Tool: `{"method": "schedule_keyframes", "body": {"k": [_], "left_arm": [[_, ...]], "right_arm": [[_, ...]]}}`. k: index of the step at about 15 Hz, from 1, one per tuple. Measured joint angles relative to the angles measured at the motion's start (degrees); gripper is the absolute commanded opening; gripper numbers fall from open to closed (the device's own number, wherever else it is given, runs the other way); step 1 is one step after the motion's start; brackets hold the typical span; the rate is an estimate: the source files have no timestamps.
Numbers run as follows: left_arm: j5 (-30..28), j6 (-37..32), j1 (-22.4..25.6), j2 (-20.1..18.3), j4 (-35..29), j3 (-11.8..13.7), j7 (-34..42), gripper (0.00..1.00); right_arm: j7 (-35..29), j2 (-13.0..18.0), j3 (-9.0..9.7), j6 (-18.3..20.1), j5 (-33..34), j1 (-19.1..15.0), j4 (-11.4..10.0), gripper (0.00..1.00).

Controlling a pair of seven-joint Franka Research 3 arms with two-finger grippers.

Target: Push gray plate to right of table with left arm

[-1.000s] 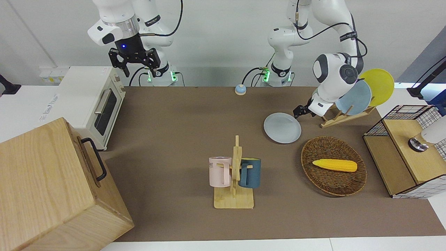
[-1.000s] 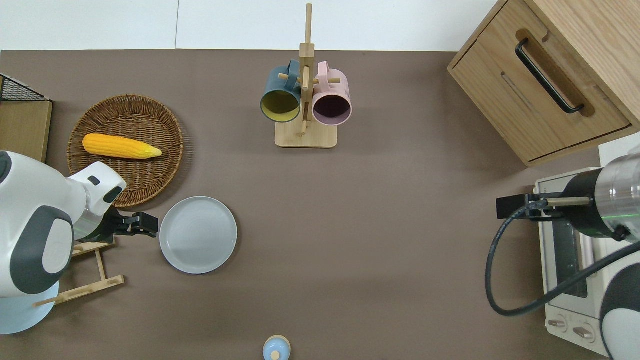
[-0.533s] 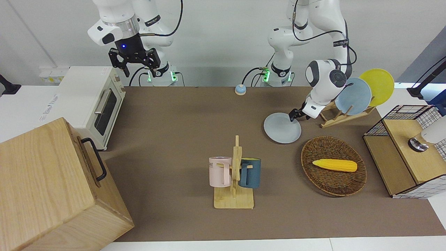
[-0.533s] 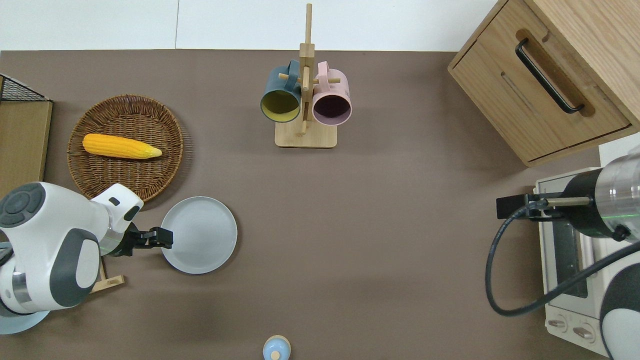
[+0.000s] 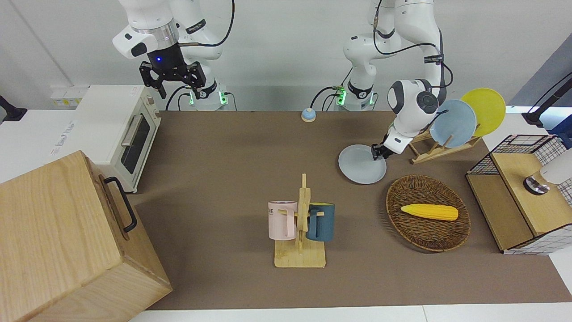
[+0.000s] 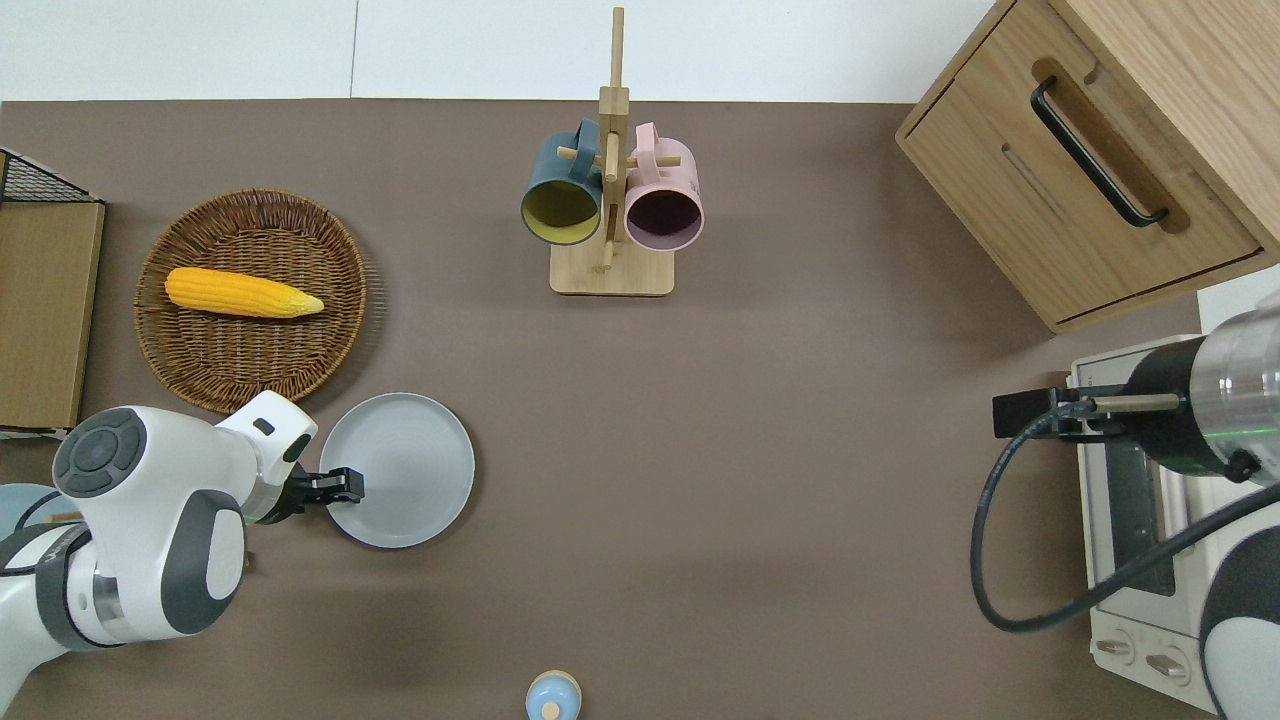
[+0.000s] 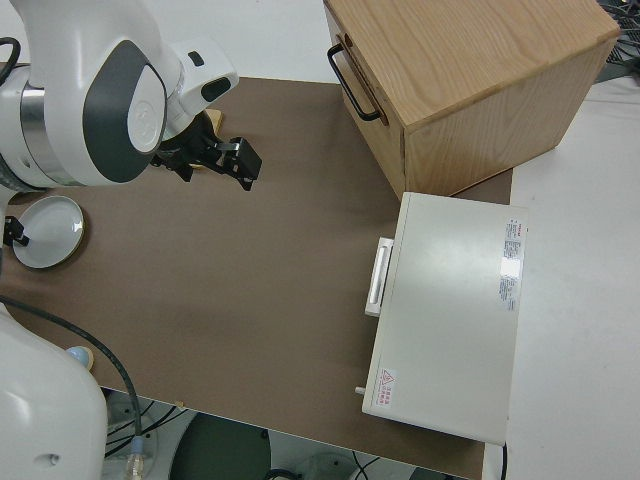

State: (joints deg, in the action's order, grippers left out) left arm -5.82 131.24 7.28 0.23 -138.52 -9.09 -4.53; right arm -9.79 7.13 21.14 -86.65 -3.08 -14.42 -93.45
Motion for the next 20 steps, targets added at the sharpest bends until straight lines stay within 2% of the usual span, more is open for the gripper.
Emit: {"method": "schedule_keyframes", "body": {"k": [3, 15, 20], "left_arm": [[-0.09, 0.39, 0.07, -0.09, 0.02, 0.03, -0.01, 0.00], [-0.73, 0.47, -0.08, -0.44, 0.16, -0.20, -1.59, 0.00], [-0.80, 0.47, -3.82, -0.45, 0.16, -0.92, -6.48, 0.00]], "right_arm": [[0.00, 0.00, 0.00, 0.00, 0.00, 0.00, 0.00, 0.996], [0.00, 0.00, 0.00, 0.00, 0.00, 0.00, 0.00, 0.996], [0.00, 0.00, 0.00, 0.00, 0.00, 0.00, 0.00, 0.996]]}}
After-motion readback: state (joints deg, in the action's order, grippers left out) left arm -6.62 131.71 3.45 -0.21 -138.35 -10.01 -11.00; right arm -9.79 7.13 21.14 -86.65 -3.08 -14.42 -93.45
